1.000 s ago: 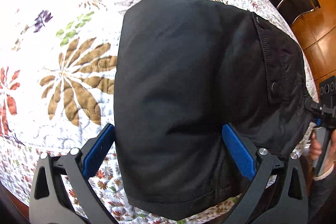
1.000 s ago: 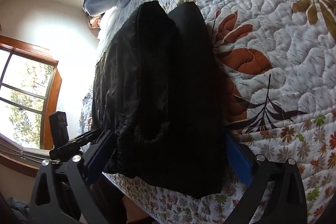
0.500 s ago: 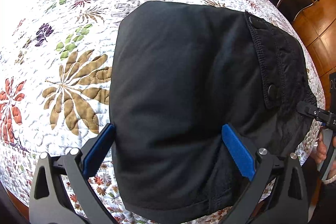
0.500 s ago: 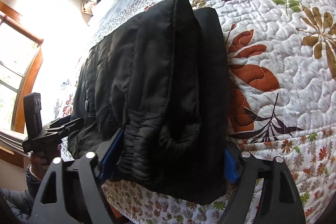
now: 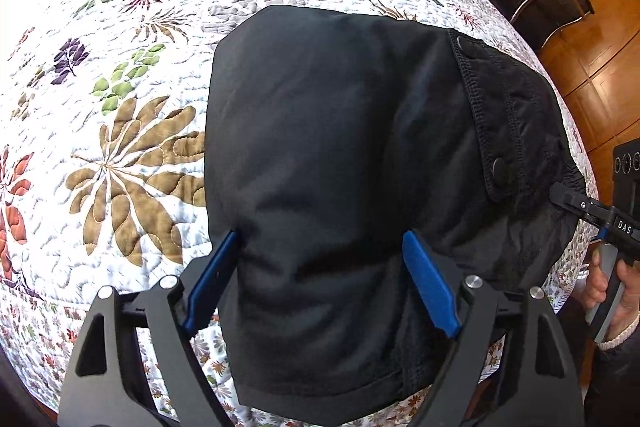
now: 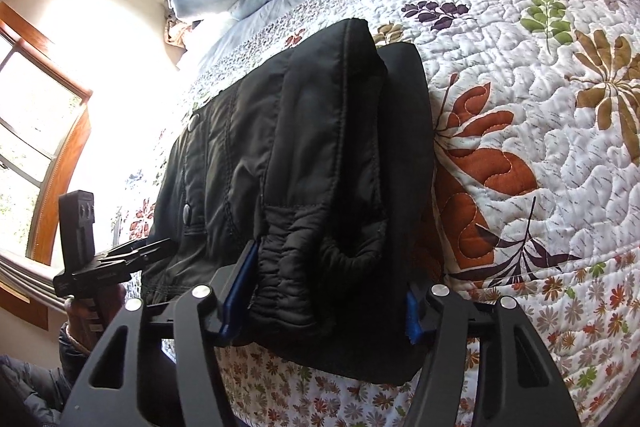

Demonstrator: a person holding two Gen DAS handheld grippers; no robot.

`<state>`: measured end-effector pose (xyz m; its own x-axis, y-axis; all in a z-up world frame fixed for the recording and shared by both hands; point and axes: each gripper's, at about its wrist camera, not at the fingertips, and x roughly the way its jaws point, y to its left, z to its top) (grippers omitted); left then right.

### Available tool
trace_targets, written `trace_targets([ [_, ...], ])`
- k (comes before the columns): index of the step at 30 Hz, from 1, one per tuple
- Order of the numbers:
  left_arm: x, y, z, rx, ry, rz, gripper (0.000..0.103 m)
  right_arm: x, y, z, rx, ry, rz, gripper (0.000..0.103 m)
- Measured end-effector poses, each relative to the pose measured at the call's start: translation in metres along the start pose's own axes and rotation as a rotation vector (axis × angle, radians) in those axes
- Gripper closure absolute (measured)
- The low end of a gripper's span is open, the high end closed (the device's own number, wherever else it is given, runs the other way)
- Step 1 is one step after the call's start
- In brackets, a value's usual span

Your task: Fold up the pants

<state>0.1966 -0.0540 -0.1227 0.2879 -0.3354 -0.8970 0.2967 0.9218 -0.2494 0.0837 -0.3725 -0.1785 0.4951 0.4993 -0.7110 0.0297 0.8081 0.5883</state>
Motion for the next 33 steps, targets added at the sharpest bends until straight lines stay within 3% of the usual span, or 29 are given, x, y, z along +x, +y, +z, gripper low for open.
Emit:
trace_targets([
  [13,0.013,0.016,0.034,-0.042,-0.005,-0.004,0.02,0.03,-0.001,0.048,0.066,-0.048,0.031,0.044],
  [19,0.0,0.02,0.018,-0.021,0.001,0.001,0.021,0.029,-0.006,0.044,0.055,-0.027,0.045,0.044],
  [21,-0.005,0.025,0.008,-0.049,0.022,-0.024,0.021,0.029,-0.006,0.044,0.047,-0.023,0.045,0.044],
  [27,-0.026,0.067,-0.041,-0.273,0.026,-0.164,0.02,0.03,-0.005,0.04,0.03,-0.015,0.047,0.044],
  [31,-0.028,0.077,-0.048,-0.294,0.028,-0.211,0.023,0.03,-0.005,0.037,0.03,-0.011,0.054,0.044],
  [33,-0.018,0.083,-0.034,-0.291,0.053,-0.275,0.032,0.03,-0.007,0.036,0.041,-0.012,0.061,0.044],
])
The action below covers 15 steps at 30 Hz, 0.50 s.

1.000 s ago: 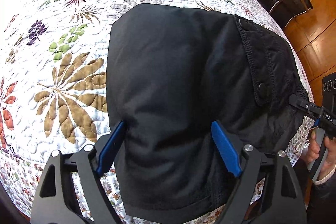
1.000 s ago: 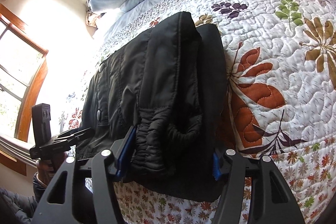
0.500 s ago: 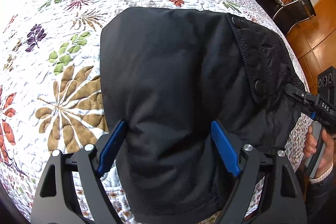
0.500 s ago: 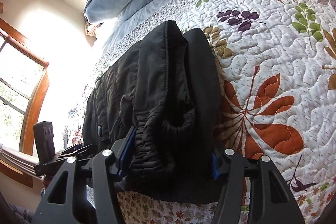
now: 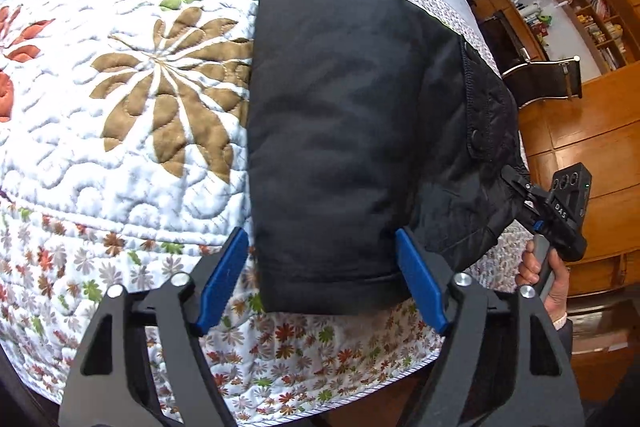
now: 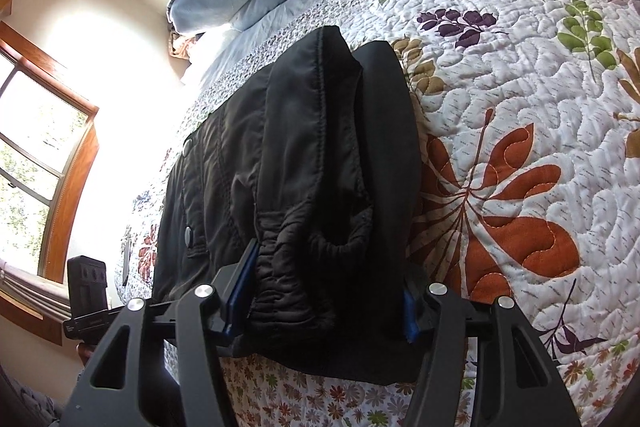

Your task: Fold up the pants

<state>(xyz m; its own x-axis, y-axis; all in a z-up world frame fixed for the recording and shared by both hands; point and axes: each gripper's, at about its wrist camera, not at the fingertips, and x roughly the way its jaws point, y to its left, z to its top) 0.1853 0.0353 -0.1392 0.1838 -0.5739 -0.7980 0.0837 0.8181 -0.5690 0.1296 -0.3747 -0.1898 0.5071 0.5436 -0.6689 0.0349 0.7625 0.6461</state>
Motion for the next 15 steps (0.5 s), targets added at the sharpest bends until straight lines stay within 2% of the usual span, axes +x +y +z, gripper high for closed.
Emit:
trace_targets([
  [4,0.011,0.007,0.017,-0.008,0.05,-0.043,0.033,0.0,0.0,0.001,0.0,0.001,0.002,0.044],
  [11,0.022,0.029,0.028,-0.106,0.132,-0.148,0.04,0.0,-0.001,0.0,-0.003,0.002,0.008,0.044],
  [15,0.026,0.03,0.036,-0.148,0.132,-0.146,0.043,-0.001,-0.001,0.0,0.003,0.0,0.015,0.044],
])
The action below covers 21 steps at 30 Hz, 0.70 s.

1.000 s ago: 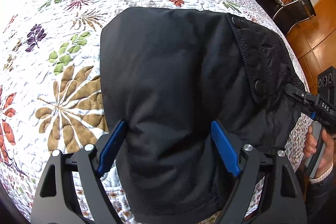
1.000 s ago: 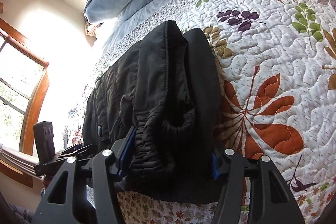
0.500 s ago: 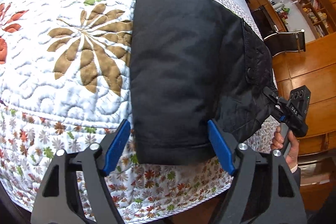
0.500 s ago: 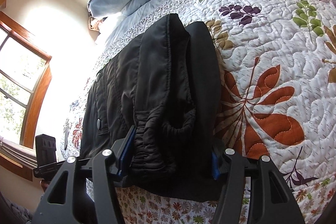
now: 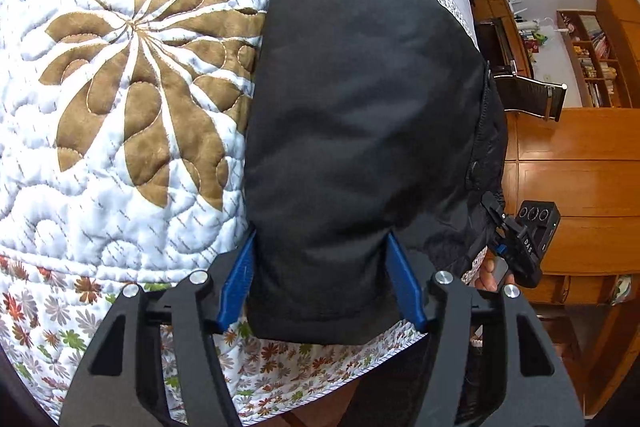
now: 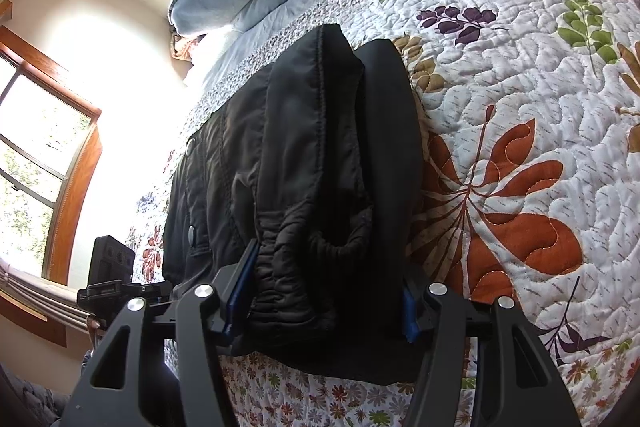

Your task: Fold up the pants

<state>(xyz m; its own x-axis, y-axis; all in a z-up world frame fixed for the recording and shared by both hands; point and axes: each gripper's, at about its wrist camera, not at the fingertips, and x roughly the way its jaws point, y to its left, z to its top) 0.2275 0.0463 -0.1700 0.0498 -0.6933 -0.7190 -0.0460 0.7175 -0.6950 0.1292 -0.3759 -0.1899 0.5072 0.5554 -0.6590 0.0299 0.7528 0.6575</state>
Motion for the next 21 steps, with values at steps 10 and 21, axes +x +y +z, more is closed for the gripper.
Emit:
trace_targets([
  [10,-0.005,-0.015,0.033,0.032,-0.068,0.05,0.048,0.008,0.013,0.018,-0.012,-0.009,0.011,0.044],
  [21,-0.015,-0.008,0.069,-0.02,-0.137,0.036,0.049,0.042,0.037,0.061,-0.066,0.006,-0.012,0.044],
])
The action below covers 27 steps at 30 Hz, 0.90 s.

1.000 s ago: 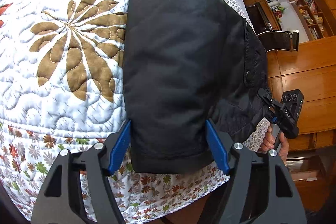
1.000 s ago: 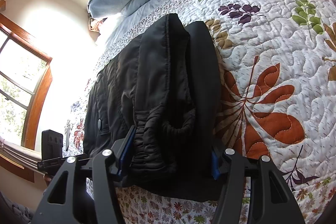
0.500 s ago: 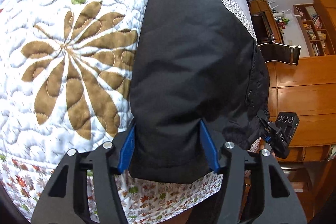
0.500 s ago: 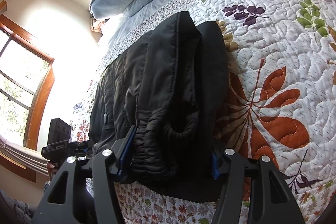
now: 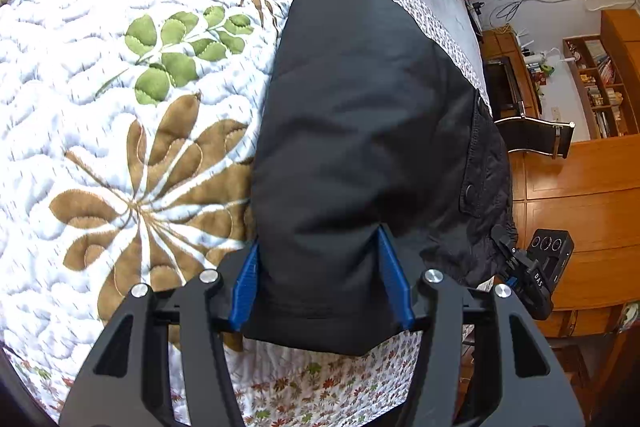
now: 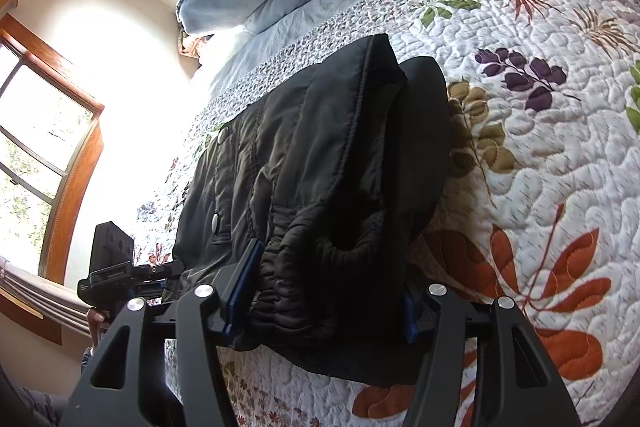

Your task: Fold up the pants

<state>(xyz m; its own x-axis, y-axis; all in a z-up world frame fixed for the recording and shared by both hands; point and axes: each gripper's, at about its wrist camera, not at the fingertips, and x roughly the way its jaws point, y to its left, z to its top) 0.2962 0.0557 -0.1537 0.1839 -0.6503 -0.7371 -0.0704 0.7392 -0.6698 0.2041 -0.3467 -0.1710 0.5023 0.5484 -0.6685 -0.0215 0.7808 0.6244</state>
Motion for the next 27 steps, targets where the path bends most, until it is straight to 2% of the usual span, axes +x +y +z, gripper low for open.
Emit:
trace_targets([
  [6,0.0,0.003,0.023,0.004,-0.01,0.001,0.052,0.021,0.005,0.021,-0.004,0.001,-0.005,0.044],
  [10,0.001,0.009,0.033,-0.006,0.021,-0.043,0.057,0.029,0.003,0.027,-0.001,-0.001,0.005,0.044],
  [14,0.001,0.013,0.04,-0.015,0.021,-0.072,0.061,0.034,0.001,0.031,0.008,-0.012,0.022,0.044],
  [27,-0.003,0.017,0.047,-0.013,-0.017,-0.04,0.061,0.06,-0.001,0.062,0.01,-0.012,0.019,0.044],
])
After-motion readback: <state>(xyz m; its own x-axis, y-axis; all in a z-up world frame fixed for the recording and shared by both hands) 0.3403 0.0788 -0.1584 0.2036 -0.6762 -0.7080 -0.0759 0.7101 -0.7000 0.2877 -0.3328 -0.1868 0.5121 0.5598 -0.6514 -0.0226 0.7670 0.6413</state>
